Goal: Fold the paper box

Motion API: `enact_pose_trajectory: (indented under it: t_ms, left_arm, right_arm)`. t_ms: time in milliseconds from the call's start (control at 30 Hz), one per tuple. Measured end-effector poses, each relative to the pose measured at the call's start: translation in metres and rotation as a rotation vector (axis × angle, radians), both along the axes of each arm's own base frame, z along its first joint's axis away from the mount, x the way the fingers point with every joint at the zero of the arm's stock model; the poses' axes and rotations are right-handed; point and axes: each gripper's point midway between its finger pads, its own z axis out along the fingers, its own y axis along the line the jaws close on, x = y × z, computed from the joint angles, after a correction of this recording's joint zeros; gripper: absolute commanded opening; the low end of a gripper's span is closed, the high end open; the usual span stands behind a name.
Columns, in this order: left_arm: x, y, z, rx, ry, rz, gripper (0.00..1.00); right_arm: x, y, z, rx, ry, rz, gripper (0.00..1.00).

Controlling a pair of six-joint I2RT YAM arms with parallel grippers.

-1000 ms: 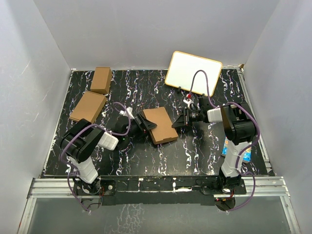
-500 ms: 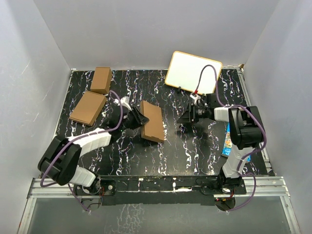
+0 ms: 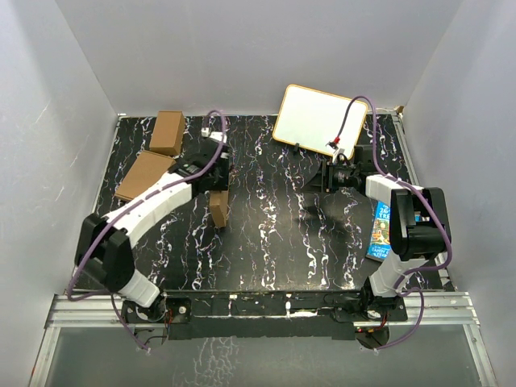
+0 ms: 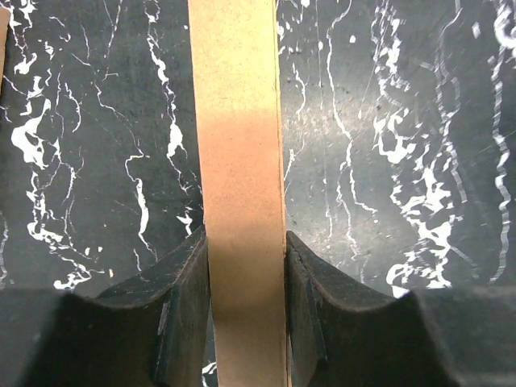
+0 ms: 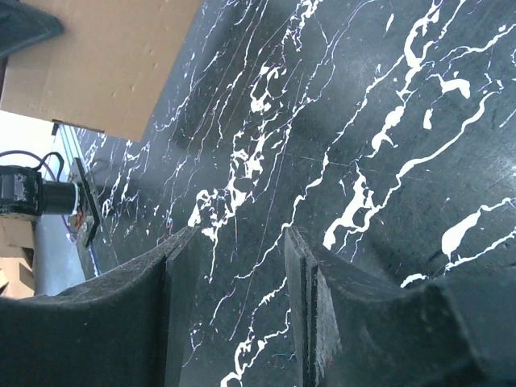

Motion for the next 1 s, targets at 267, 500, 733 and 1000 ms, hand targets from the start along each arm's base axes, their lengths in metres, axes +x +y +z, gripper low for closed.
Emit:
enact_pose_trajectory:
  t_ms: [267,500,733,1000]
  left_arm:
    - [0.002,-0.031,-0.033,0.314,0.066,-0.089,0.52]
    - [-0.024,-0.066,-0.07,0.404,0.15,-0.236,0.97]
    - [-0.048,-0.097,-0.065,0.232,0.156,-0.357,0.97]
    - [-0.037,-0.093,0.005,-0.295,0.009,-0.34,0.97]
  right_arm:
    - [0.001,-0.004,-0.003,-0.014,-0.004,-0.01,0.5]
    - [0.003,-0.014,-0.004,-0.018,0.003,-0.033,0.51]
    - [0.001,-0.014,-0.006,-0.03,0.0,-0.022,0.51]
    - [0.002,-0.016,-0.001,-0.067,-0.075,0.041,0.51]
